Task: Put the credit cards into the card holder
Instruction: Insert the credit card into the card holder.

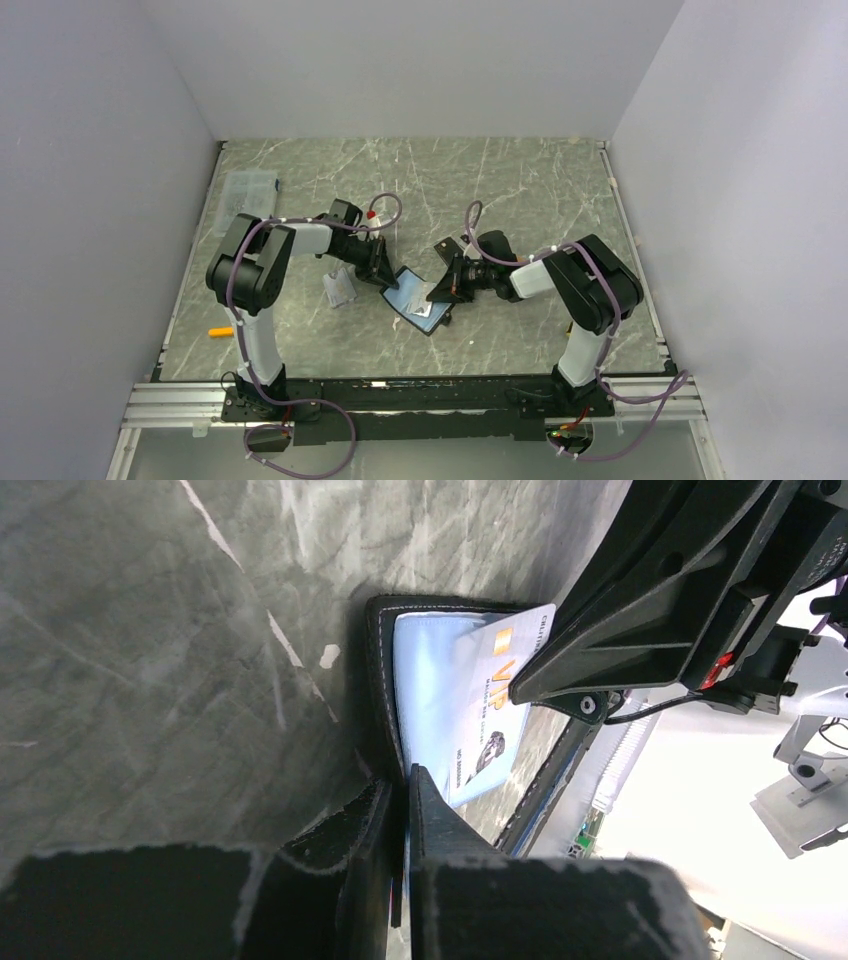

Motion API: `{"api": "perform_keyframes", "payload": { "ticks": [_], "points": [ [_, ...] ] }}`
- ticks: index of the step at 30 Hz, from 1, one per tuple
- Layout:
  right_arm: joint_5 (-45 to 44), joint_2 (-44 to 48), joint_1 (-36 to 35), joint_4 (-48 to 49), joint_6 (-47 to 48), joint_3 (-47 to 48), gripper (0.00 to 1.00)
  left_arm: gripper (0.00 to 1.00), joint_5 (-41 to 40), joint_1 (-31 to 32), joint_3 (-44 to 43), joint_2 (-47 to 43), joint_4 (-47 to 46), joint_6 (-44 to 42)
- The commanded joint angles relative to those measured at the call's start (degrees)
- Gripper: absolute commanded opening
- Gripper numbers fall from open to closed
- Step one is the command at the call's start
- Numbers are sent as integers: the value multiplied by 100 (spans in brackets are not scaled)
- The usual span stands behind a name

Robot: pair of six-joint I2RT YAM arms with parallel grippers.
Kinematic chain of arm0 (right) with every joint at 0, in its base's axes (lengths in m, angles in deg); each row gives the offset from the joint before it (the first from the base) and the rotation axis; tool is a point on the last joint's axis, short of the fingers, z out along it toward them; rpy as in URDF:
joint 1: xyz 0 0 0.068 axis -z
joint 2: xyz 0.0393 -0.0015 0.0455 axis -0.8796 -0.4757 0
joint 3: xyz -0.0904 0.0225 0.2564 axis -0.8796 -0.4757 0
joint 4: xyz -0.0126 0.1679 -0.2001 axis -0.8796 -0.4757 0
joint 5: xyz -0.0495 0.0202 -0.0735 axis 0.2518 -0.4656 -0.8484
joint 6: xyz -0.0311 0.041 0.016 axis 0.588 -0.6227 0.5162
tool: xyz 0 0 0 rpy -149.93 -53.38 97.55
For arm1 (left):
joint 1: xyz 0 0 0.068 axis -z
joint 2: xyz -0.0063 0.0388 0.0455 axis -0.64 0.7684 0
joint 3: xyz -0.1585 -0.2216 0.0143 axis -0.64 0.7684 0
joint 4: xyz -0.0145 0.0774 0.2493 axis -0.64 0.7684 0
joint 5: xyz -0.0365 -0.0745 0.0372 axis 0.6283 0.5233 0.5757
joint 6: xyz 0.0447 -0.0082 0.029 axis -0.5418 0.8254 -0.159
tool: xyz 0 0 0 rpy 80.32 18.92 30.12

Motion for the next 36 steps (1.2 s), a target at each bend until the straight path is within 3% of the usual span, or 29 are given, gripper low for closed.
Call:
{"api": "perform_keyframes", "payload": {
  "ticks": [1,18,36],
  "points": [
    [-861,152,63,-385,204,31,0,13,447,232,89,-167,59,109],
    [-1310,551,-263,-875,133,78,0,20,416,236,158,-105,626,-642],
    [-1854,293,-764,-801,-253,56,0,20,733,170,477,-337,263,-375]
  ]
}}
